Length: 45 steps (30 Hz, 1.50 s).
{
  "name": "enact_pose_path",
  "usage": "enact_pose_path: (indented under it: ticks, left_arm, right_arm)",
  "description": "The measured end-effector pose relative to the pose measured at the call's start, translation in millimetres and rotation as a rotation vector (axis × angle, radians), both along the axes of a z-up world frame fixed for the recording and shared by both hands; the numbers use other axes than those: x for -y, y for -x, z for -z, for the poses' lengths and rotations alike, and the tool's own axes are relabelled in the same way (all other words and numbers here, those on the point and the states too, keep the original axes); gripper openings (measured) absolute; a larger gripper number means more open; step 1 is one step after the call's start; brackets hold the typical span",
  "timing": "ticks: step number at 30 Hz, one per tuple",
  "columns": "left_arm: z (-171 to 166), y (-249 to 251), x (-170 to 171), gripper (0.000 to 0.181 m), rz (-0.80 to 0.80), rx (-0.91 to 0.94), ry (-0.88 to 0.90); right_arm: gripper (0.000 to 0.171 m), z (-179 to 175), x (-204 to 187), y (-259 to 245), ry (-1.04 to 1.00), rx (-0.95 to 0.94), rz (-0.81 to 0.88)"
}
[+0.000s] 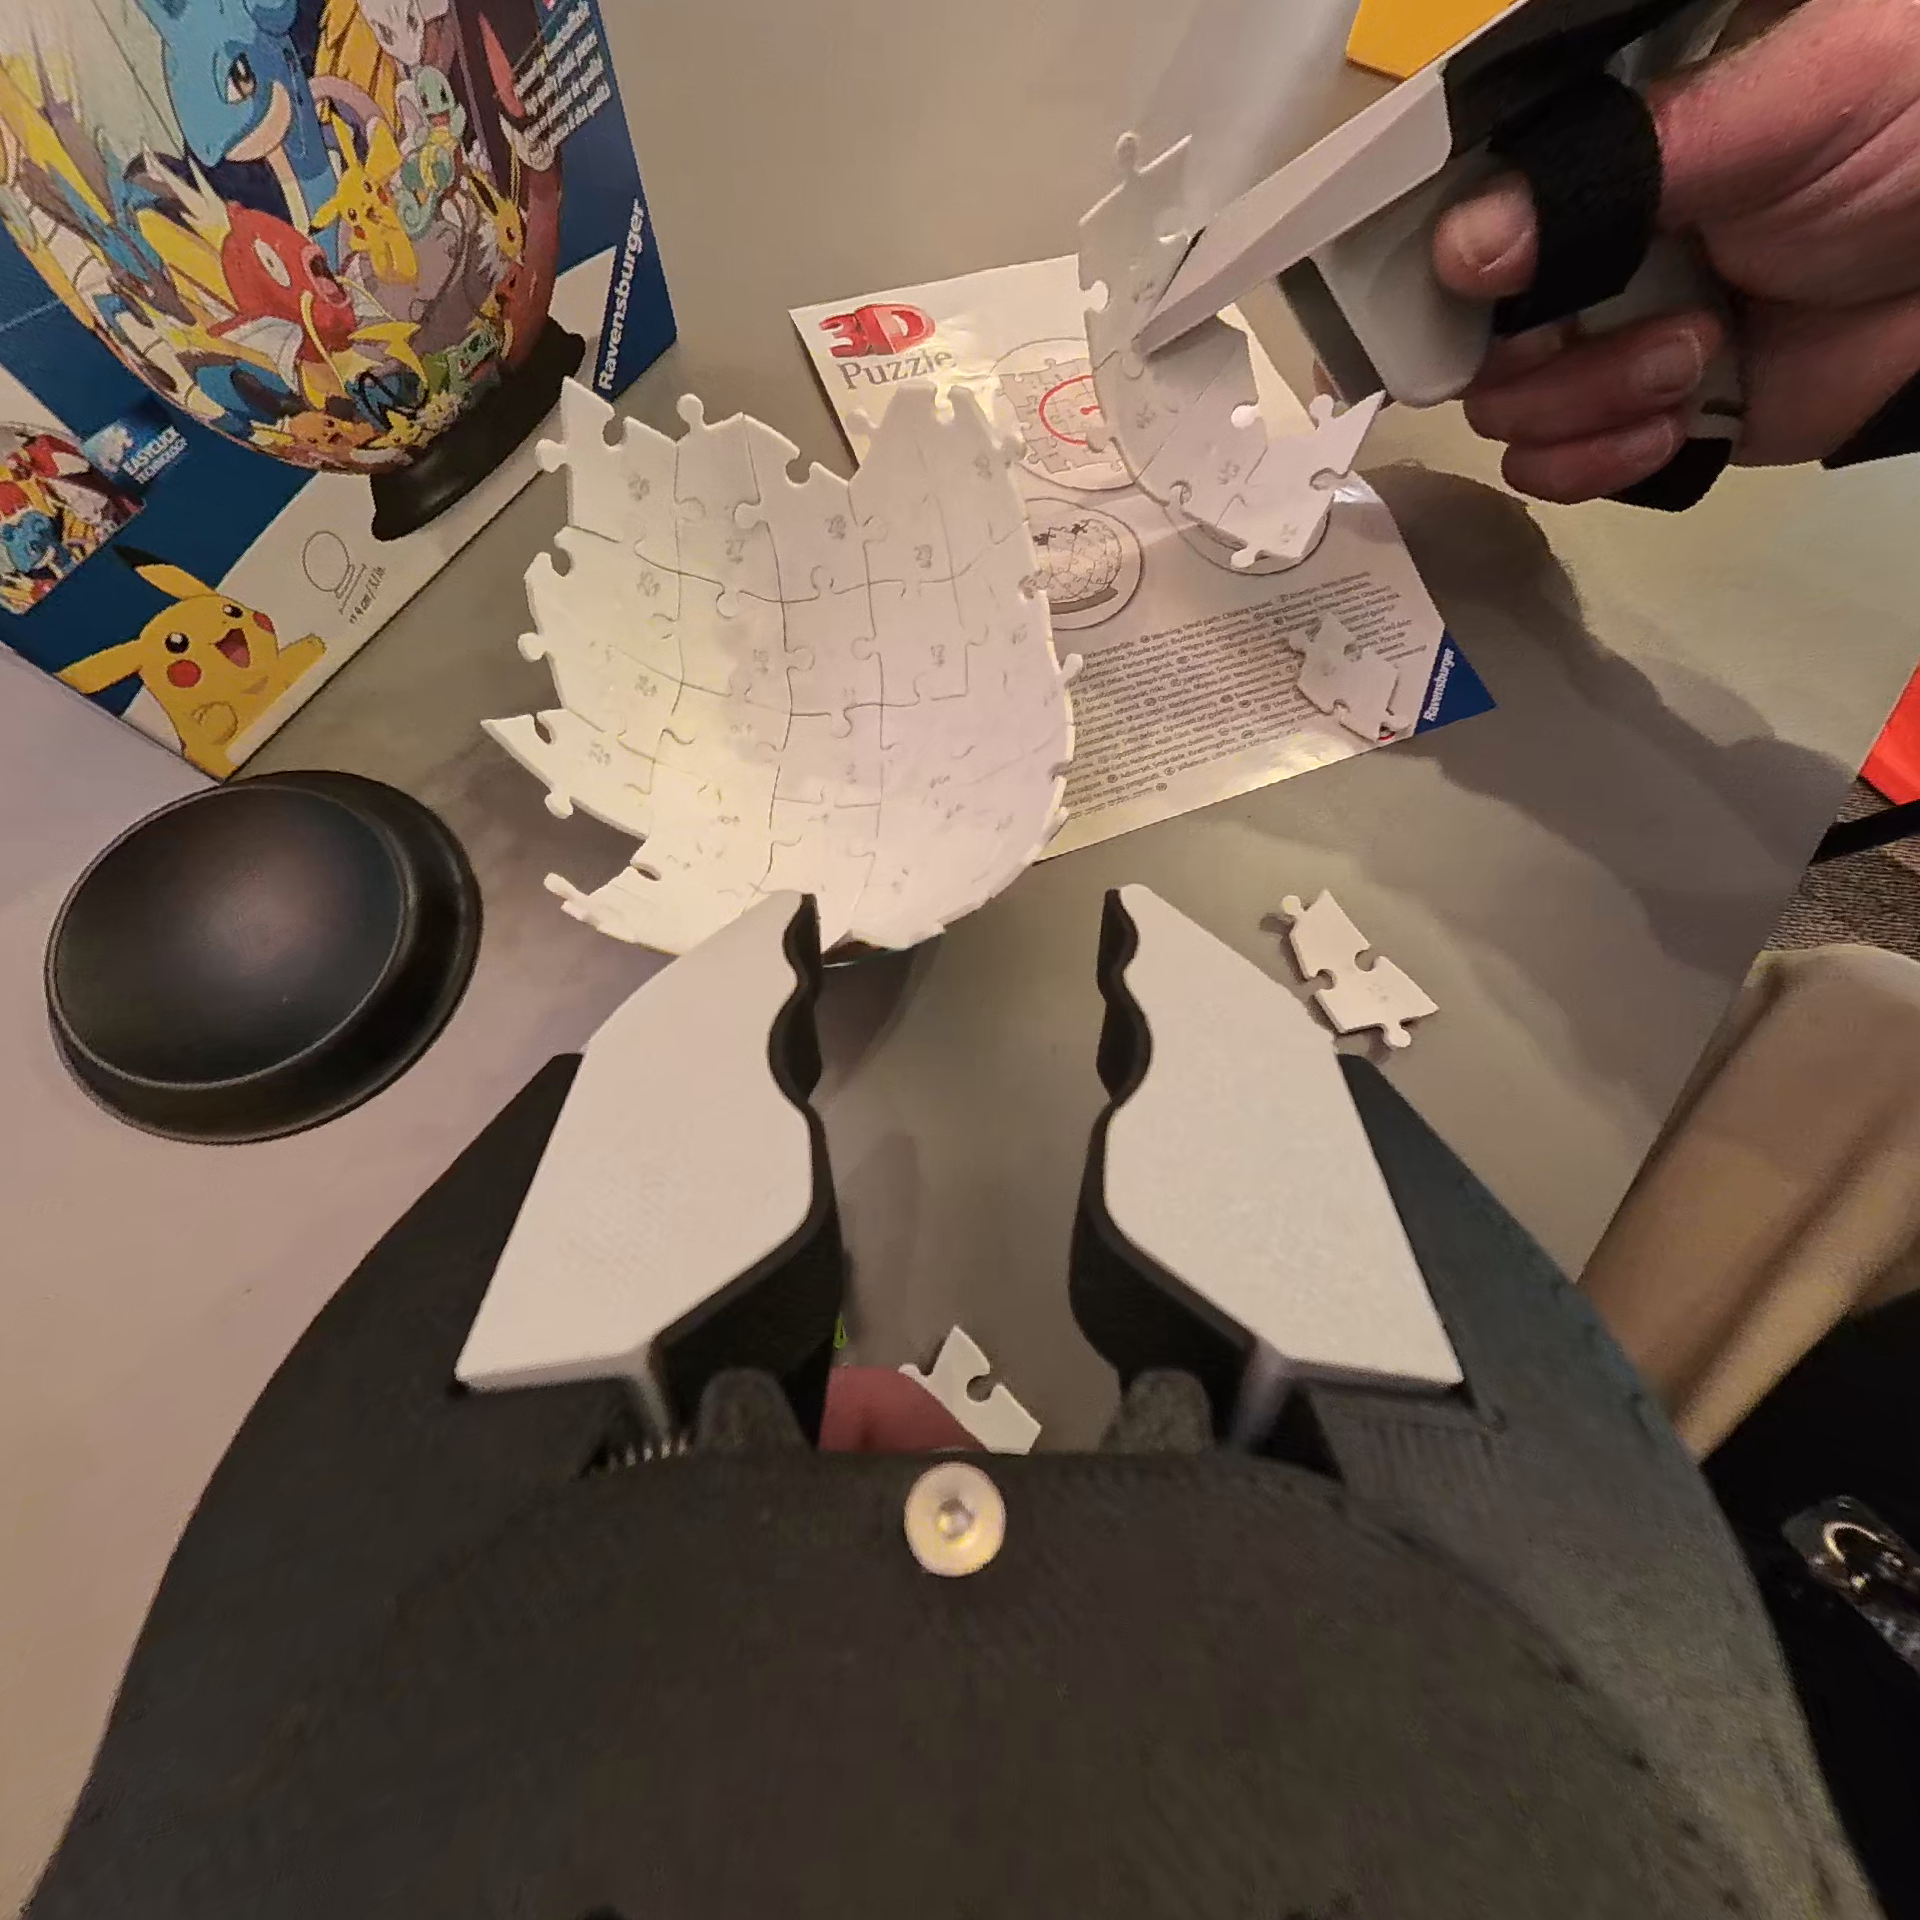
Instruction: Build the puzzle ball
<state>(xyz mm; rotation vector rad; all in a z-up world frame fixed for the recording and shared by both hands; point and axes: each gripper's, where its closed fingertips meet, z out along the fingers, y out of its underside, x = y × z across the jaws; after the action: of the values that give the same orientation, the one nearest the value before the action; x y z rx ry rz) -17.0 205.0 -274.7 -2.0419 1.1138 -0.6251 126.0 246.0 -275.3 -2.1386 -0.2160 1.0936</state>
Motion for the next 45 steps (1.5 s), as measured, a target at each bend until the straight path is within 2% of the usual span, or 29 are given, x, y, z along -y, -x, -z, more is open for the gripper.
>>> enact_pose_path:
  ticks: [18,30,45]
  left_arm:
    - [4.7,-1.2,4.1,0.051,0.019,0.005,-0.014]
    - [-5.4,1.2,2.7,0.051,0.022,-0.006,-0.041]
    - [-6.0,-10.8,28.0,0.053,0.123,-0.020,-0.036]
  right_arm:
    - [0.000,5.2,-0.6,5.5,0.015,0.013,0.003]
    - [0.000,-1.4,1.1,9.0,-0.004,0.014,-0.013]
    - [0.000,-7.3,2.2,8.5,-0.022,0.023,-0.015]
